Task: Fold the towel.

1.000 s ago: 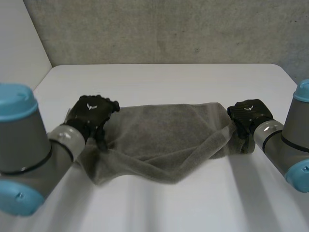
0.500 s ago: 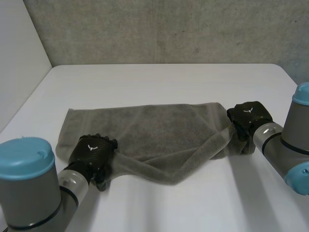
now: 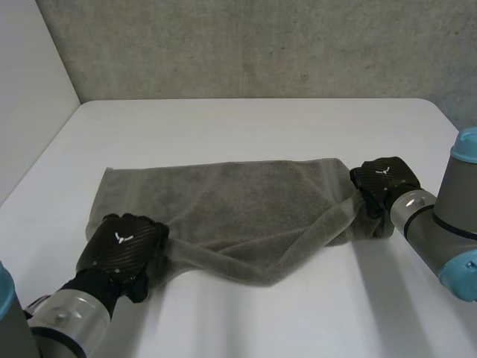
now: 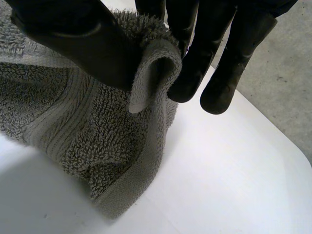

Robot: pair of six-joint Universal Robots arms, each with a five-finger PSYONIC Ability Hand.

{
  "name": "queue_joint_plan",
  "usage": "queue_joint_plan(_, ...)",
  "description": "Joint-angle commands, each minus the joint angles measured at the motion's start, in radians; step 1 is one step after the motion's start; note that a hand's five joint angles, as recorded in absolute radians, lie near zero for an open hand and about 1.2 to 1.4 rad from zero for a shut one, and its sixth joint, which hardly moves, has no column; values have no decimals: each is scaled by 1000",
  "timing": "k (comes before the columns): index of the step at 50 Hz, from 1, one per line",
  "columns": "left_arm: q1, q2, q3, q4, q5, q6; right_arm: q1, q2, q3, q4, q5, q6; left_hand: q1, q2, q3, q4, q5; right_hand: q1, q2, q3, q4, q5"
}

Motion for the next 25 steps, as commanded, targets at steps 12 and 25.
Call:
queue_joint_plan(12,24,-185,65,-45,2,-24,6,2,2,0,-1,-1,-233,-234,-232,-235,-401,61,83,47,45,64)
queue_joint_plan(25,72,-363,266,98,-4,-6,9,3,11,-5,-7,-3,-239,-240,-238,-241,-407,61,83,47,45,64)
